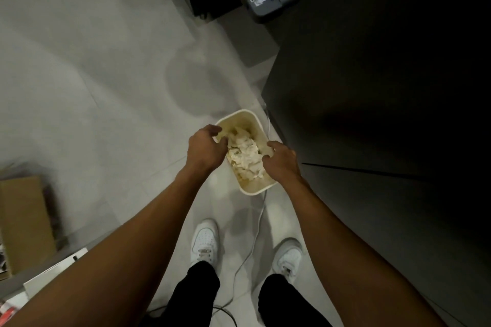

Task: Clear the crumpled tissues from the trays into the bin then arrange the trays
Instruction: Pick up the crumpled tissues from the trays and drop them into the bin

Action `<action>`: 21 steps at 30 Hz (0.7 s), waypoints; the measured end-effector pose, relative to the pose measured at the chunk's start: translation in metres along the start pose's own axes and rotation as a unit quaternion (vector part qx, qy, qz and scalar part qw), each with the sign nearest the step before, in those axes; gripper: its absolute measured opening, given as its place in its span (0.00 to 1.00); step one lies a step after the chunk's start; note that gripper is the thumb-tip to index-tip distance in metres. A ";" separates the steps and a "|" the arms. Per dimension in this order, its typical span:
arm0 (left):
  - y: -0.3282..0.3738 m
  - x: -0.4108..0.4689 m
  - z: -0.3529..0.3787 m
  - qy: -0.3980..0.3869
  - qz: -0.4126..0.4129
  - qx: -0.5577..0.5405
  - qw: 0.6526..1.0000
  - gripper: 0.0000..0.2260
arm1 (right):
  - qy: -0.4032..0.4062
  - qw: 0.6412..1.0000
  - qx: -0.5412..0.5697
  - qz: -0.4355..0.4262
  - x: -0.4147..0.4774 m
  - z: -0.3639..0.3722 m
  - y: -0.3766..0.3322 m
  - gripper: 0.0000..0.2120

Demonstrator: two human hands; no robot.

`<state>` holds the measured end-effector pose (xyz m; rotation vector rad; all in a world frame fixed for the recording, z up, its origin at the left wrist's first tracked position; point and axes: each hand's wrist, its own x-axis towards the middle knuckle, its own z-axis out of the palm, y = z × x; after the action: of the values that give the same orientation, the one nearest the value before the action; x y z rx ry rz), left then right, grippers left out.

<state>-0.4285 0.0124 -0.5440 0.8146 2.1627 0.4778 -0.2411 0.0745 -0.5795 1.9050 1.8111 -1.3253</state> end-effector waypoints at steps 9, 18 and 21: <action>0.031 -0.049 -0.046 -0.036 0.010 0.001 0.999 0.16 | 0.024 0.999 0.045 -0.020 -0.063 -0.039 -0.037 0.26; 0.100 -0.127 -0.115 -0.056 0.043 -0.010 0.997 0.18 | 0.077 0.988 0.119 -0.060 -0.178 -0.110 -0.090 0.23; 0.133 -0.155 -0.144 -0.055 0.068 -0.026 0.996 0.17 | 0.102 0.982 0.146 -0.065 -0.222 -0.138 -0.105 0.24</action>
<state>-0.4072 -0.0079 -0.2958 0.9423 1.9947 0.5427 -0.2364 0.0371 -0.3003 2.1757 1.9585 -1.5666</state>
